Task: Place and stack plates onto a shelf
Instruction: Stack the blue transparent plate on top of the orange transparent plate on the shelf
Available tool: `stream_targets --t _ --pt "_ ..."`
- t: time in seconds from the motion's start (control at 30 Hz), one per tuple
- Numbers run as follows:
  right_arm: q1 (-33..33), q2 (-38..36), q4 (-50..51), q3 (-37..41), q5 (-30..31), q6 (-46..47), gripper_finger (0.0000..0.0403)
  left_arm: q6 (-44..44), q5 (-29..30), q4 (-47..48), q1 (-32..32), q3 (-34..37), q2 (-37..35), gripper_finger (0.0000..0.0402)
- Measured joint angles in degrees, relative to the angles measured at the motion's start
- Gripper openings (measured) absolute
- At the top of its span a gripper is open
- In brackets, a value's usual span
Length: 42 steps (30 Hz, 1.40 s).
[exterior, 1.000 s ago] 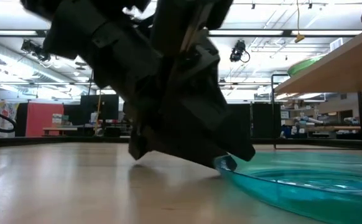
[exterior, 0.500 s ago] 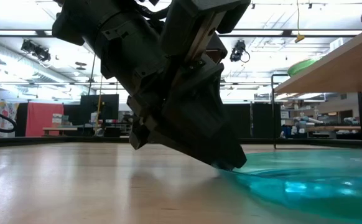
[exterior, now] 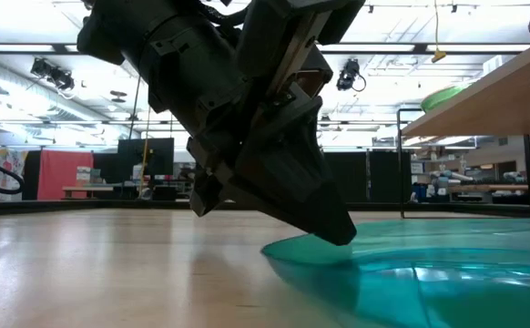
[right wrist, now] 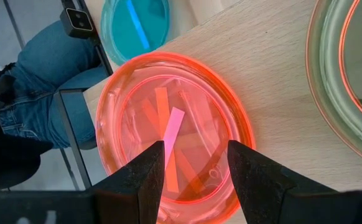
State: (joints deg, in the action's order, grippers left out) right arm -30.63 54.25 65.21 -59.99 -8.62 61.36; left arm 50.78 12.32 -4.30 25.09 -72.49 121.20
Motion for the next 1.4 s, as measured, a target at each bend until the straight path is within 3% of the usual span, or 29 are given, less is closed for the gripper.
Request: stream_targets --t 0.23,0.57,0.9,1.1,1.4 --pt "0.0 0.0 0.0 0.0 0.6 0.0 0.0182 -2.5 0.1 2.6 -1.4 0.0 -3.2 0.0006" --pt "0.0 0.0 -0.1 0.0 10.2 0.0 0.0182 -10.0 1.9 12.3 -5.6 0.0 -11.0 0.0005" --pt "0.0 0.0 -4.4 0.0 25.2 0.0 0.0182 -14.6 9.0 24.1 -9.2 0.0 -21.6 0.0005" --pt "0.5 0.0 -9.2 0.0 35.5 -0.1 0.0181 -17.0 15.6 25.1 -11.0 0.0 -27.1 0.0005" --pt "3.5 0.5 -15.0 0.0 41.6 -5.7 0.0181 -20.4 22.0 25.0 -14.3 0.0 -31.7 0.0005"
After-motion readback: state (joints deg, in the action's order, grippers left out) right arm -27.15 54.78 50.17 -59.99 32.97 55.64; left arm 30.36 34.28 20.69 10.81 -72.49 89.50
